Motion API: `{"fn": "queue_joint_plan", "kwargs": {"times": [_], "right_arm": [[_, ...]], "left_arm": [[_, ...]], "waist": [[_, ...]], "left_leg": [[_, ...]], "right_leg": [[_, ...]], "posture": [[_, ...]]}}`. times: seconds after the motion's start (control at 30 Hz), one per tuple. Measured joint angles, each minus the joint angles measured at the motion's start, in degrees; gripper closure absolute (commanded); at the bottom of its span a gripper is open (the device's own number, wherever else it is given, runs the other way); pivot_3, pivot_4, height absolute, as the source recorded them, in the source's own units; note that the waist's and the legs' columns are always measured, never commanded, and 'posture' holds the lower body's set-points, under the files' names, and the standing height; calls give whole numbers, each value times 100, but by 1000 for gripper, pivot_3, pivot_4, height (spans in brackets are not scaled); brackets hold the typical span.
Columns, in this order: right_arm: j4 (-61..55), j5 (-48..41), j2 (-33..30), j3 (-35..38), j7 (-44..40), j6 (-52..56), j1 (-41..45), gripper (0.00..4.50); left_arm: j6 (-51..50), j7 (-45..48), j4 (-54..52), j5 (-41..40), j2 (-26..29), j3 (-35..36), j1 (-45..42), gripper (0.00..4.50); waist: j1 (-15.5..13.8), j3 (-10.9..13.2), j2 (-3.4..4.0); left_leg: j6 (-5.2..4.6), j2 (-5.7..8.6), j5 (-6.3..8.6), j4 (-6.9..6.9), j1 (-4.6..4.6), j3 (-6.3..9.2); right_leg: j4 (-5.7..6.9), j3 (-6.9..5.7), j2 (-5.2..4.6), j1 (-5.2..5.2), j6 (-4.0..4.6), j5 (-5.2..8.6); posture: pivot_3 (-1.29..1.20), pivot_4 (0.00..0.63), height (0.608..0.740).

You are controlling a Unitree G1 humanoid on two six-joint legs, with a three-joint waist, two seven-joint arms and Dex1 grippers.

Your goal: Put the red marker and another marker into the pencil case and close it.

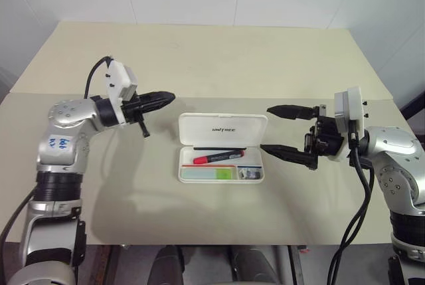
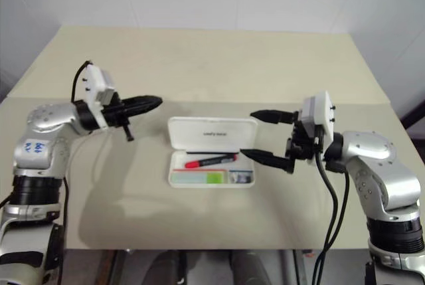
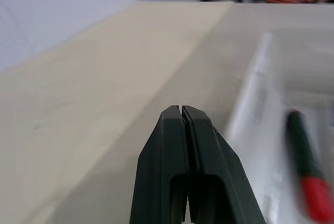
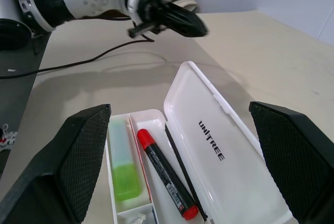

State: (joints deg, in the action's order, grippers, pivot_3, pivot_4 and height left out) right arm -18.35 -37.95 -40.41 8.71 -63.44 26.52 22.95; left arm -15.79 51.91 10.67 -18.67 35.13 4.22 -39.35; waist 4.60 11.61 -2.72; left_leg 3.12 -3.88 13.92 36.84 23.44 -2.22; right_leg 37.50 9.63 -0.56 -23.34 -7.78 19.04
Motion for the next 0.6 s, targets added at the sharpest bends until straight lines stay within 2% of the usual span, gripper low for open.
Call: {"fn": "queue_joint_plan", "kwargs": {"times": [0.17, 0.37, 0.6], "right_arm": [[10, 24, 62, -104, 57, -33, 45, 0], [7, 24, 146, -223, 107, -36, 115, 0], [31, 78, 302, -379, 134, -142, 162, 0]], "left_arm": [[17, -210, 132, 428, -209, -482, -5, 4468], [19, 521, -145, 325, -231, -775, 257, 4468], [-169, 1371, -898, 213, 370, -925, 600, 4468]], "waist": [[16, 0, 0], [8, 0, 0], [21, 0, 0]], "left_leg": [[0, -1, 2, 4, -2, -1], [0, -1, 2, 6, 0, -1], [0, -1, 2, 4, -2, -3]], "right_leg": [[4, 2, 2, 0, -1, -1], [4, 2, 1, 0, -1, -1], [3, 5, 0, 0, 0, 0]], "posture": [[0, 150, 740], [0, 150, 740], [0, 150, 740]]}}
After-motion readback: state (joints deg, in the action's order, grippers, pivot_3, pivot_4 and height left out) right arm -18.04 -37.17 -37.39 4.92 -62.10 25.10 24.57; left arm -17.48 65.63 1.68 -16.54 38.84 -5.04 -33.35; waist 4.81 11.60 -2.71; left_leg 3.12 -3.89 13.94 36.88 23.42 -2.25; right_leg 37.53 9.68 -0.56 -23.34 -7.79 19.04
